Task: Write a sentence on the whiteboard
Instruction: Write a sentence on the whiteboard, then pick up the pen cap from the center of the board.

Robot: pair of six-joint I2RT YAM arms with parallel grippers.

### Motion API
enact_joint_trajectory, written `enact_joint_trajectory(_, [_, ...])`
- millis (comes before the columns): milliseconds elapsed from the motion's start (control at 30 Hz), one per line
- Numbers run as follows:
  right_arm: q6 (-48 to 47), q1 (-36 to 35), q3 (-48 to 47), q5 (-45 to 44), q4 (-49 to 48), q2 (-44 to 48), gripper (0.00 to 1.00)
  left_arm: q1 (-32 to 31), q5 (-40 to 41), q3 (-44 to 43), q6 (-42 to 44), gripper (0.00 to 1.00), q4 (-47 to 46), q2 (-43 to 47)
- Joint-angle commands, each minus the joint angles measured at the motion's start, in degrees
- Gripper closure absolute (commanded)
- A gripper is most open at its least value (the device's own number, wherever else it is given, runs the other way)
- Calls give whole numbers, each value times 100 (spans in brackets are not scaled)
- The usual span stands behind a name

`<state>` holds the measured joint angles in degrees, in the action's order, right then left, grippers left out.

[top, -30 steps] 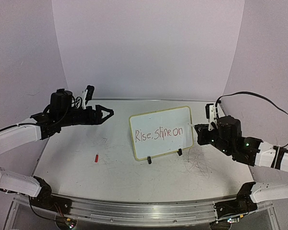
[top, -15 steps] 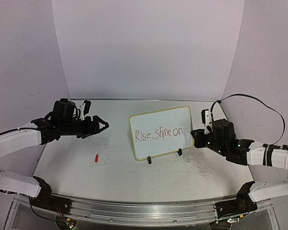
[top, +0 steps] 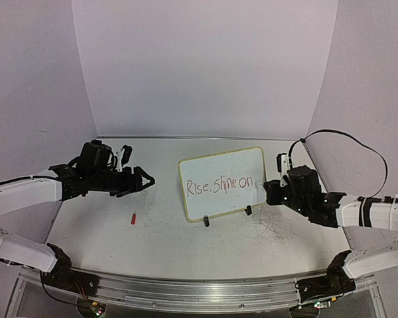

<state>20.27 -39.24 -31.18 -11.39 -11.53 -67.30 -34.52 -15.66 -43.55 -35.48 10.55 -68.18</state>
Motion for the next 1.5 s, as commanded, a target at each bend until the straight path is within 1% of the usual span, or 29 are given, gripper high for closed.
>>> enact_joint_trajectory(0, [54,22,-262,-168,-197,-140,100,-28,89,-110,89,21,-53,-37])
enact_joint_trajectory(567, [6,22,-474,-299,-280,-562,100,-94,81,-179,147,27,26,-33])
enact_joint_trajectory(700, [68,22,-465,-301,-178,-395,100,-107,113,-171,148,29,95,14])
enact_joint_trajectory(800, [129,22,-513,-213,231,50,100,-111,214,-97,143,31,140,41])
enact_joint_trajectory(967, [196,22,-466,159,1015,1286,100,-123,646,76,-2,36,409,63])
enact_joint_trajectory(1033, [146,22,-460,217,1279,1661,100,-139,846,96,-130,39,600,-49])
enact_joint_trajectory(1133, [15,22,-374,205,1450,1962,100,-213,1077,65,-287,39,901,-360])
enact_joint_trajectory(1233, [-103,22,-376,232,1450,1980,100,-357,1370,-12,-375,43,1229,-680])
enact_joint_trajectory(1333, [-241,22,-455,402,1435,1777,100,-491,1738,-102,-431,46,1555,-960])
enact_joint_trajectory(1467, [-405,22,-478,655,1343,1529,100,-496,2199,-97,-446,49,1676,-1224])
